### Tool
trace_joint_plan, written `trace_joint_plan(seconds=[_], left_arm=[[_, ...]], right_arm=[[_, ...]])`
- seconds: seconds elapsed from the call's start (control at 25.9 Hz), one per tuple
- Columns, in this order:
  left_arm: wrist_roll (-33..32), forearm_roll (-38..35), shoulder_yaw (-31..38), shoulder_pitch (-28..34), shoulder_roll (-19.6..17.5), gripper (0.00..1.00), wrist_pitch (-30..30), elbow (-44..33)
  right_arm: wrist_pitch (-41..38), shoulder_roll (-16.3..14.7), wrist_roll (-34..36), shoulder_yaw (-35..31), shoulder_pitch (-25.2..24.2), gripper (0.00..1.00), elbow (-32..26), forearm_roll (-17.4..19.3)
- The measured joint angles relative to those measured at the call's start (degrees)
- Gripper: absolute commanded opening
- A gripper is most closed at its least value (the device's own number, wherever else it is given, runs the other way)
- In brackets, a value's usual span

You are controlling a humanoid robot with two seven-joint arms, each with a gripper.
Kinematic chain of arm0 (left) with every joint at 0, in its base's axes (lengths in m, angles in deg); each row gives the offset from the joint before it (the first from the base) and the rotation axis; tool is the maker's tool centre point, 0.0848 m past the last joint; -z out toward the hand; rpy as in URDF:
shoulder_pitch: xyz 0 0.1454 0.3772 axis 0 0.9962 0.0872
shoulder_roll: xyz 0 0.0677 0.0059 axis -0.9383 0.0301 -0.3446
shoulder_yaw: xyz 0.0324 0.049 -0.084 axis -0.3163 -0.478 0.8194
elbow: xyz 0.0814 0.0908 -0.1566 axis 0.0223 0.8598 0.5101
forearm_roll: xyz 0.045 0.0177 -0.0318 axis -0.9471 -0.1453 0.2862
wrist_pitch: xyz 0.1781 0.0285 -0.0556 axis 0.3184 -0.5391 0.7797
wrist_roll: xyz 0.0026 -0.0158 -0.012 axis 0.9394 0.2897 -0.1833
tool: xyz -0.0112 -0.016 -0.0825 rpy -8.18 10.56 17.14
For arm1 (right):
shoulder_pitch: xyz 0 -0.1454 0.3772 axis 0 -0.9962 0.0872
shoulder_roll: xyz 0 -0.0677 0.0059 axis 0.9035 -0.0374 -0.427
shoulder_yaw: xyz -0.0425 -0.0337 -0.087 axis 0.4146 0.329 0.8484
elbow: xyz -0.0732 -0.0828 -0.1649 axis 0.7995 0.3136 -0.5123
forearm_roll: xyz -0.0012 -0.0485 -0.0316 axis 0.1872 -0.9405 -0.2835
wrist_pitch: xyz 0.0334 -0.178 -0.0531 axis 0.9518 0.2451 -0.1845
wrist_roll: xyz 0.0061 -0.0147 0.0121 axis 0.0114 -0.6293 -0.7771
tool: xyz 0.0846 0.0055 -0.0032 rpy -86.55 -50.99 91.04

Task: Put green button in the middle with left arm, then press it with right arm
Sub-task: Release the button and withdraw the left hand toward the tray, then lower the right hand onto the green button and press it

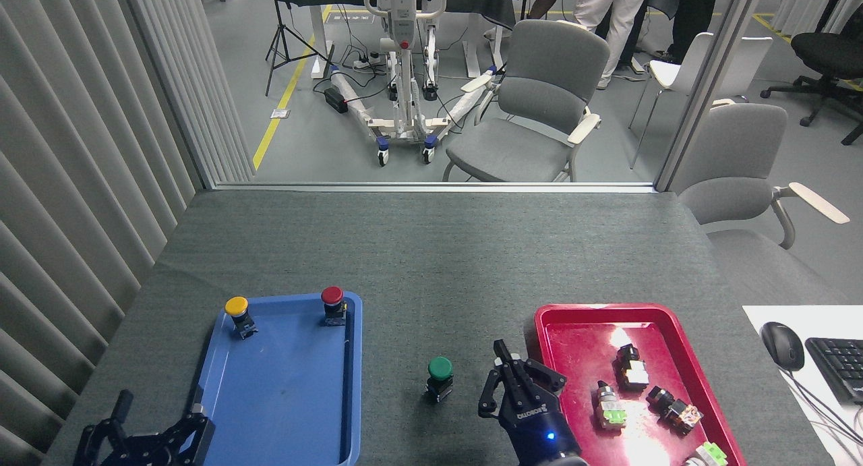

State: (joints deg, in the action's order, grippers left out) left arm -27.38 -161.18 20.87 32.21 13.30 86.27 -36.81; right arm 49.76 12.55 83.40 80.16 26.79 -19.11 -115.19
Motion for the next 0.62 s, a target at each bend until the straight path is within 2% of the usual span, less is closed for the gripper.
trace_joint_plan(seconds=[0.27,0.62], left_arm=[[-0.97,1.71,3.54,0.89,1.22,0.99,-0.07,-0.58],[-4.04,3.05,1.26,-1.59,0.75,0.99,1.24,-0.59]], right_arm=[[2.02,1.14,-1.47,3.61,3.64,0.00,5.53,-1.08],[3.81,2.06,-1.63,7.82,7.18,0.00,13.02,-1.28]])
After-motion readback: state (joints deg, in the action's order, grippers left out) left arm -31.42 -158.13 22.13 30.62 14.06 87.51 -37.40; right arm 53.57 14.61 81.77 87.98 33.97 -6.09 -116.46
